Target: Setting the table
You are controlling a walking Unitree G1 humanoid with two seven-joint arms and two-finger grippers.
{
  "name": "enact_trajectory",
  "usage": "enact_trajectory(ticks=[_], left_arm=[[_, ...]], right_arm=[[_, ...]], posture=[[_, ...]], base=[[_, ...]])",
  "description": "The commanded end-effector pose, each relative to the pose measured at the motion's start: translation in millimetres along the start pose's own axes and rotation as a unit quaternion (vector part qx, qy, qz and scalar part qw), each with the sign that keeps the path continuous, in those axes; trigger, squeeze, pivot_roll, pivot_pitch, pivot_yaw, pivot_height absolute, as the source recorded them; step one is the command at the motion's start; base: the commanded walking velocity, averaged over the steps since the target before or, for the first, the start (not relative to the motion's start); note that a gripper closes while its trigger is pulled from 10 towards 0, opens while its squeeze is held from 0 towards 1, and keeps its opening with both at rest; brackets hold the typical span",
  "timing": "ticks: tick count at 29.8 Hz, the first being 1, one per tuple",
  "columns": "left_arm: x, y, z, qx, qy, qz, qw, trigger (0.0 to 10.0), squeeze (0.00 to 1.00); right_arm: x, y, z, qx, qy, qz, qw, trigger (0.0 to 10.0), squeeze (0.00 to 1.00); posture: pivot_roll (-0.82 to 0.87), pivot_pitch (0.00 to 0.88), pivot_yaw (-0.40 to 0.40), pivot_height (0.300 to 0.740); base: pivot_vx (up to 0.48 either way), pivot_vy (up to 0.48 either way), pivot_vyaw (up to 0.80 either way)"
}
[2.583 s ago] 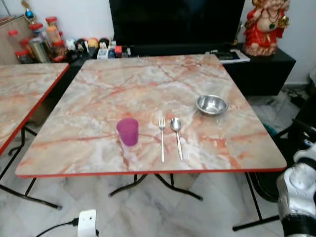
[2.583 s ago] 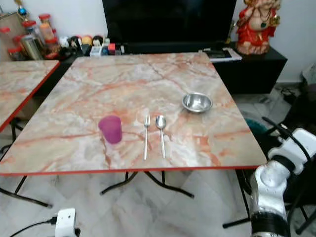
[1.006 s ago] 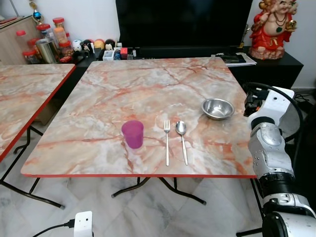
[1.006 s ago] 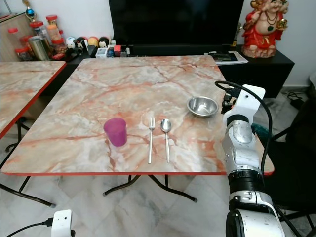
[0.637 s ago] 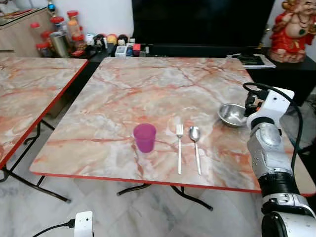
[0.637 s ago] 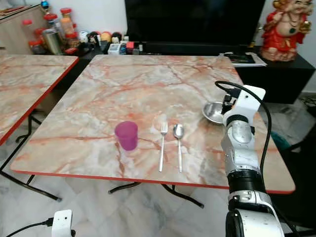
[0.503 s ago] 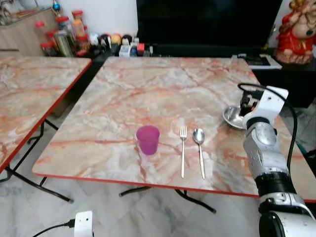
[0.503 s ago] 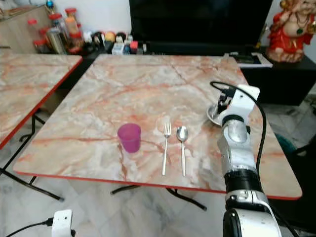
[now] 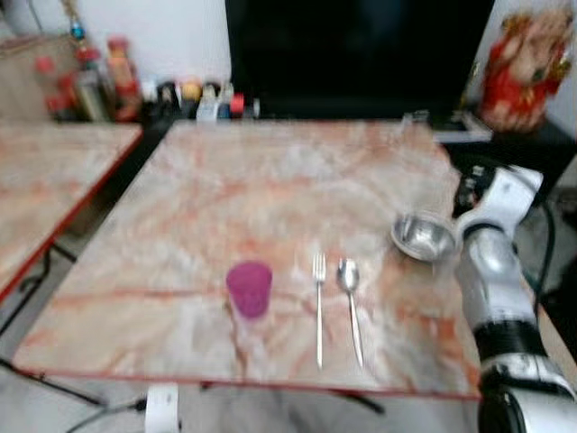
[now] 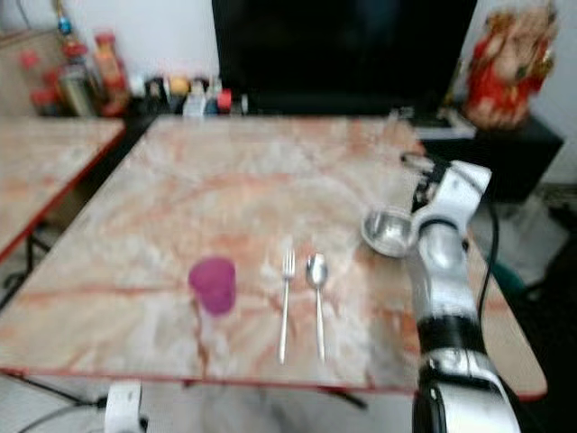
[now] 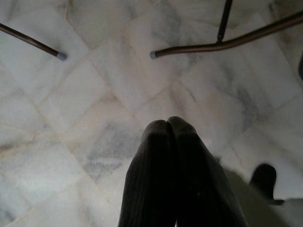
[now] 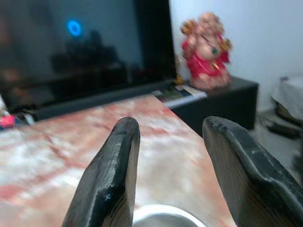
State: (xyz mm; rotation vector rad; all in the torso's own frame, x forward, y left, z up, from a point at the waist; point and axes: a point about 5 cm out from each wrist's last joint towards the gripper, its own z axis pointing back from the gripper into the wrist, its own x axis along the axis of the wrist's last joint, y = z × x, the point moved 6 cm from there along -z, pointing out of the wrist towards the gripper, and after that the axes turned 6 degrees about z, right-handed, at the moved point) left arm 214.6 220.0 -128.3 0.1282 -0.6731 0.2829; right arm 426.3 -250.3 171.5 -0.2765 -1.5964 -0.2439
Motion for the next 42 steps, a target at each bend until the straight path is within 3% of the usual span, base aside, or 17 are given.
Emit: enact_trajectory(ticks=[1, 17, 18, 19, 20, 30, 31, 38, 42], left_arm=[[1, 5.0, -0.1, 0.006, -0.001, -0.003, 1.000, 10.0, 0.00], [-2, 3.5, 0.3, 0.001, 0.004, -0.001, 1.000, 10.0, 0.00], [-3, 2.2, 0.4, -0.003, 0.006, -0.002, 1.000, 10.0, 0.00], [-4, 1.8, 0.5, -0.004, 0.007, -0.002, 1.000, 10.0, 0.00], [-4, 1.3, 0.6, -0.006, 0.007, -0.001, 1.000, 10.0, 0.00], [-8, 1.0, 1.2, -0.011, 0.014, 0.001, 1.000, 10.0, 0.00], [-8, 1.1, 1.2, -0.011, 0.015, 0.001, 1.000, 10.0, 0.00], [-10, 0.5, 1.4, -0.014, 0.019, 0.001, 1.000, 10.0, 0.00], [-14, -2.8, 2.0, -0.025, 0.027, -0.006, 0.999, 10.0, 0.00]], right_arm=[[10, 2.3, -1.8, 0.000, -0.016, -0.006, 1.000, 10.0, 0.00], [-3, -2.8, -0.9, -0.036, 0.018, -0.011, 0.999, 10.0, 0.00], [-10, -5.6, 1.0, -0.050, 0.032, -0.030, 0.998, 10.0, 0.17], [-12, -6.4, 1.8, -0.054, 0.034, -0.037, 0.997, 10.0, 0.17], [-13, -8.9, 2.5, -0.063, 0.036, -0.049, 0.996, 10.0, 1.00], [-25, -22.9, 1.6, -0.106, 0.080, -0.062, 0.989, 10.0, 1.00], [-27, -20.8, 1.4, -0.104, 0.090, -0.070, 0.988, 10.0, 0.00], [-42, -25.5, 2.8, -0.122, 0.137, -0.101, 0.978, 10.0, 0.00], [-67, -21.9, 8.2, -0.120, 0.205, -0.159, 0.958, 10.0, 0.00]], posture=[[-0.04, 0.000, 0.002, 0.740], [-0.04, 0.000, 0.004, 0.740], [-0.04, 0.000, 0.004, 0.740], [-0.04, 0.000, 0.004, 0.740], [-0.04, 0.000, 0.004, 0.740], [-0.05, 0.009, 0.007, 0.740], [-0.05, 0.017, 0.008, 0.740], [-0.05, 0.026, 0.010, 0.740], [-0.04, 0.029, 0.006, 0.740]], base=[[0.322, 0.000, 0.00], [0.190, 0.000, 0.00], [0.000, 0.000, 0.00], [0.000, 0.000, 0.00], [0.000, 0.000, 0.00], [0.000, 0.000, 0.00], [0.000, 0.000, 0.00], [0.000, 0.000, 0.00], [0.000, 0.000, 0.00]])
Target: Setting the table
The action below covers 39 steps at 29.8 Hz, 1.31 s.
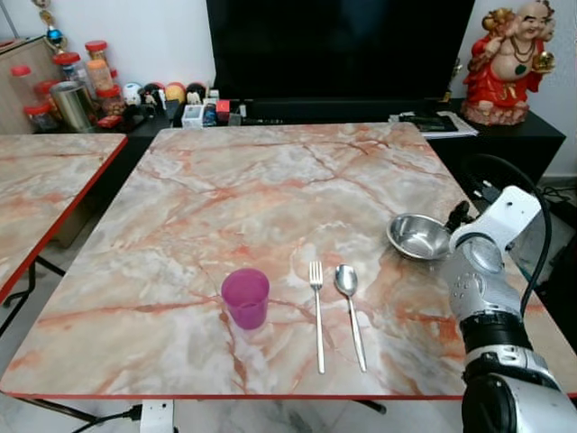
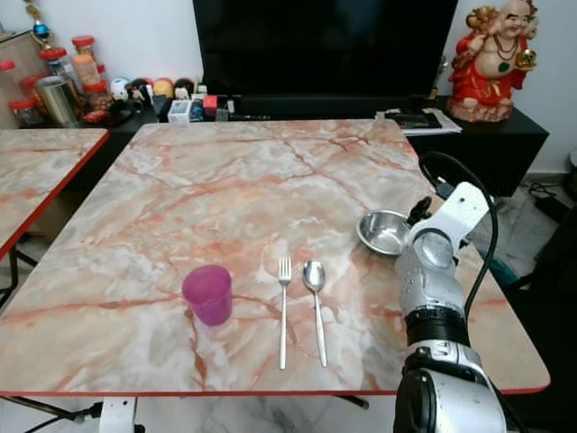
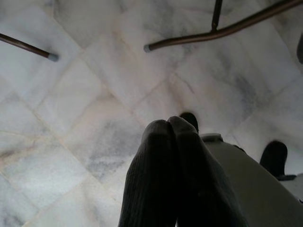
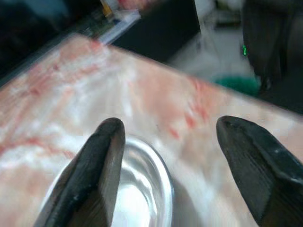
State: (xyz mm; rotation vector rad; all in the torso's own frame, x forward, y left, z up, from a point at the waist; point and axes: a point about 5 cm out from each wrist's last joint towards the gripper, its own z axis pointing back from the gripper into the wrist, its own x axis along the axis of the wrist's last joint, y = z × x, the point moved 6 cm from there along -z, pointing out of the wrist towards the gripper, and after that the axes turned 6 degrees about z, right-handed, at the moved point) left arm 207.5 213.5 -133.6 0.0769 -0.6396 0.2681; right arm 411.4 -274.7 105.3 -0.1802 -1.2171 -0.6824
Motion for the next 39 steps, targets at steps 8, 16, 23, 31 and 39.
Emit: enact_trajectory(ticks=[8, 16, 23, 31, 39], left_arm=[[-7, 0.5, 1.2, -0.001, 0.010, -0.003, 1.000, 10.0, 0.00], [-7, 3.6, 1.2, -0.001, 0.009, -0.005, 1.000, 10.0, 0.00], [-6, 2.3, 1.0, -0.005, 0.009, -0.009, 1.000, 10.0, 0.00], [-6, 1.3, 0.9, -0.007, 0.011, -0.009, 1.000, 10.0, 0.00], [-8, 3.5, 1.5, -0.003, 0.012, -0.008, 1.000, 10.0, 0.00]], right_arm=[[-13, 7.0, -0.7, 0.010, 0.044, -0.037, 0.998, 10.0, 0.00], [-14, 7.9, -2.0, 0.013, 0.047, -0.038, 0.998, 10.0, 0.00], [-18, 6.7, -2.5, 0.010, 0.054, -0.040, 0.998, 10.0, 0.00], [-18, 1.2, -3.8, -0.004, 0.054, -0.048, 0.997, 10.0, 0.00], [-26, 1.7, -4.8, 0.003, 0.065, -0.047, 0.997, 10.0, 0.00]], posture=[[-0.04, 0.018, 0.004, 0.740], [-0.04, 0.000, 0.004, 0.740], [-0.04, 0.000, 0.012, 0.740], [-0.04, 0.000, 0.012, 0.740], [-0.04, 0.003, 0.011, 0.740]], base=[[0.000, 0.000, 0.00], [0.000, 0.000, 0.00], [0.000, 0.000, 0.00], [0.000, 0.000, 0.00], [0.000, 0.000, 0.00]])
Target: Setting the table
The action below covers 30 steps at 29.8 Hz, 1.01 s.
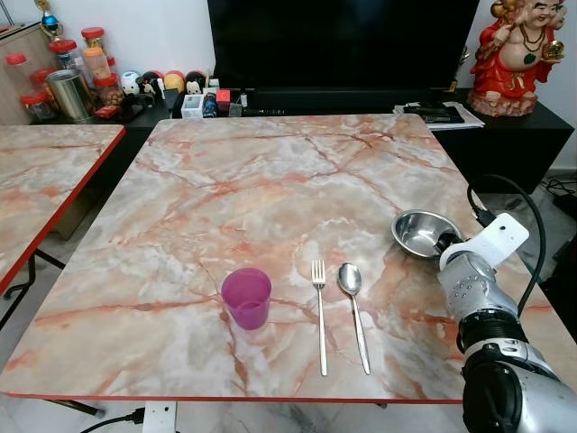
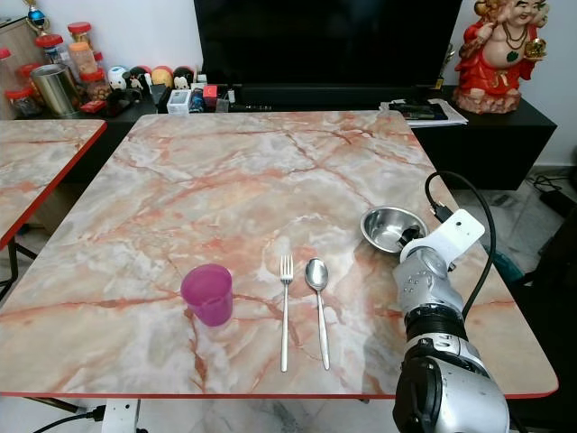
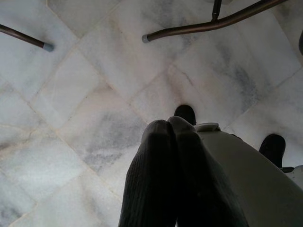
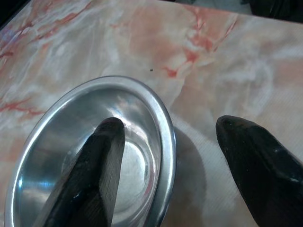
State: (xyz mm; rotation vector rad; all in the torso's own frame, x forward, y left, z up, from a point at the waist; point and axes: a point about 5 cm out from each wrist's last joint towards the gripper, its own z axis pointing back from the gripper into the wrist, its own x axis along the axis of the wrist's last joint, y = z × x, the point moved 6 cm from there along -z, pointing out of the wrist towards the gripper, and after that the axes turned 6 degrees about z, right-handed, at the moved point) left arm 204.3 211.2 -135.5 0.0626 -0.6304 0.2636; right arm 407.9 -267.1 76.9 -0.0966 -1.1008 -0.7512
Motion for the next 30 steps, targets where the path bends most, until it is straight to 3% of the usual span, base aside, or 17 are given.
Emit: enact_trajectory(ticks=[1, 18, 28, 29, 30], left_arm=[[-5, 5.4, 1.0, 0.005, 0.007, -0.008, 1.000, 10.0, 0.00], [-2, 7.2, 0.8, 0.010, 0.001, -0.002, 1.000, 10.0, 0.00], [-1, 6.4, 0.6, 0.008, -0.001, -0.004, 1.000, 10.0, 0.00], [0, 6.6, 0.5, 0.008, -0.001, -0.004, 1.000, 10.0, 0.00], [0, 6.8, 0.5, 0.008, -0.001, -0.004, 1.000, 10.0, 0.00]], right_arm=[[2, 4.4, -0.9, 0.008, 0.003, -0.010, 1.000, 10.0, 0.00], [-1, 16.0, -2.0, 0.033, 0.010, -0.007, 0.999, 10.0, 0.00], [-5, 15.0, -2.7, 0.027, 0.017, -0.019, 0.999, 10.0, 0.00], [-4, 15.5, -2.7, 0.028, 0.017, -0.019, 0.999, 4.4, 0.00], [-4, 15.8, -2.7, 0.028, 0.016, -0.020, 0.999, 4.4, 0.00]], posture=[[-0.04, 0.003, 0.011, 0.740], [-0.03, 0.011, 0.009, 0.740], [-0.04, 0.018, 0.010, 0.740], [-0.04, 0.018, 0.010, 0.740], [-0.03, 0.018, 0.010, 0.740]], base=[[0.000, 0.000, 0.00], [0.000, 0.000, 0.00], [0.000, 0.000, 0.00], [0.000, 0.000, 0.00], [0.000, 0.000, 0.00]])
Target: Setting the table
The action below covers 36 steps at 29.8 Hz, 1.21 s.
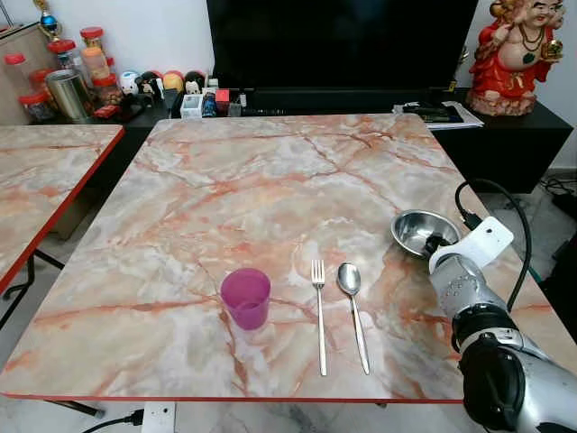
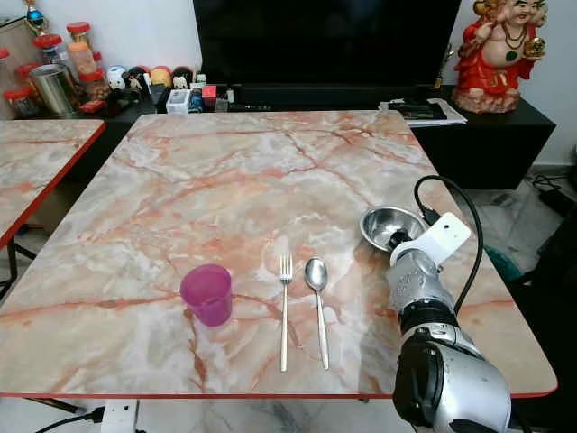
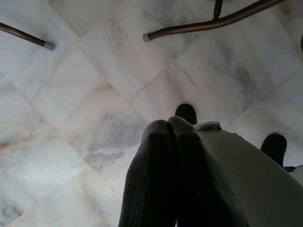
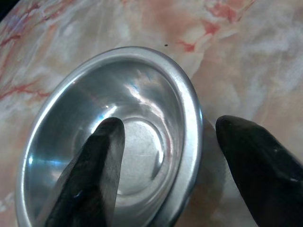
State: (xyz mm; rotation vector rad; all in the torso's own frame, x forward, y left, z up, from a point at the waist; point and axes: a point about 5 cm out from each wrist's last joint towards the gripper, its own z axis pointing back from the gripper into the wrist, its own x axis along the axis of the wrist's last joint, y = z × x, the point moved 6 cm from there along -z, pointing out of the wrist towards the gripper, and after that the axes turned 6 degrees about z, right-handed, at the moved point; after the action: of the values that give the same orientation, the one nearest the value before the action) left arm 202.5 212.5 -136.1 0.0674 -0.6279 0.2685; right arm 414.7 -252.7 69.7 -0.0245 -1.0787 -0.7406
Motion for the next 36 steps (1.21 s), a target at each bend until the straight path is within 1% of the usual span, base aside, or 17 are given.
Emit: enact_trajectory(ticks=[1, 10, 31, 36], left_arm=[[1.5, 5.6, 0.1, 0.006, -0.002, -0.006, 1.000, 10.0, 0.00], [0.3, 6.1, 0.3, 0.004, 0.000, -0.009, 1.000, 10.0, 0.00], [-0.6, 4.8, 0.1, 0.000, 0.005, -0.020, 1.000, 10.0, 0.00], [-2.7, 6.3, 0.6, 0.000, 0.007, -0.022, 1.000, 10.0, 0.00]], right_arm=[[7.4, 3.9, 0.0, 0.004, -0.007, -0.010, 1.000, 0.0, 0.00], [4.8, 6.6, 0.3, 0.007, -0.004, -0.003, 1.000, 0.0, 0.00], [1.7, 4.3, 0.2, 0.000, -0.001, -0.011, 1.000, 0.0, 0.00], [2.7, 5.5, 0.7, -0.003, -0.004, -0.026, 1.000, 0.0, 0.00]], posture=[[-0.03, 0.021, 0.010, 0.740], [-0.04, 0.024, 0.015, 0.740], [-0.03, 0.019, 0.018, 0.740], [-0.03, 0.011, 0.018, 0.740]], base=[[0.000, 0.000, 0.00], [0.000, 0.000, 0.00], [0.000, 0.000, 0.00], [0.000, 0.000, 0.00]])
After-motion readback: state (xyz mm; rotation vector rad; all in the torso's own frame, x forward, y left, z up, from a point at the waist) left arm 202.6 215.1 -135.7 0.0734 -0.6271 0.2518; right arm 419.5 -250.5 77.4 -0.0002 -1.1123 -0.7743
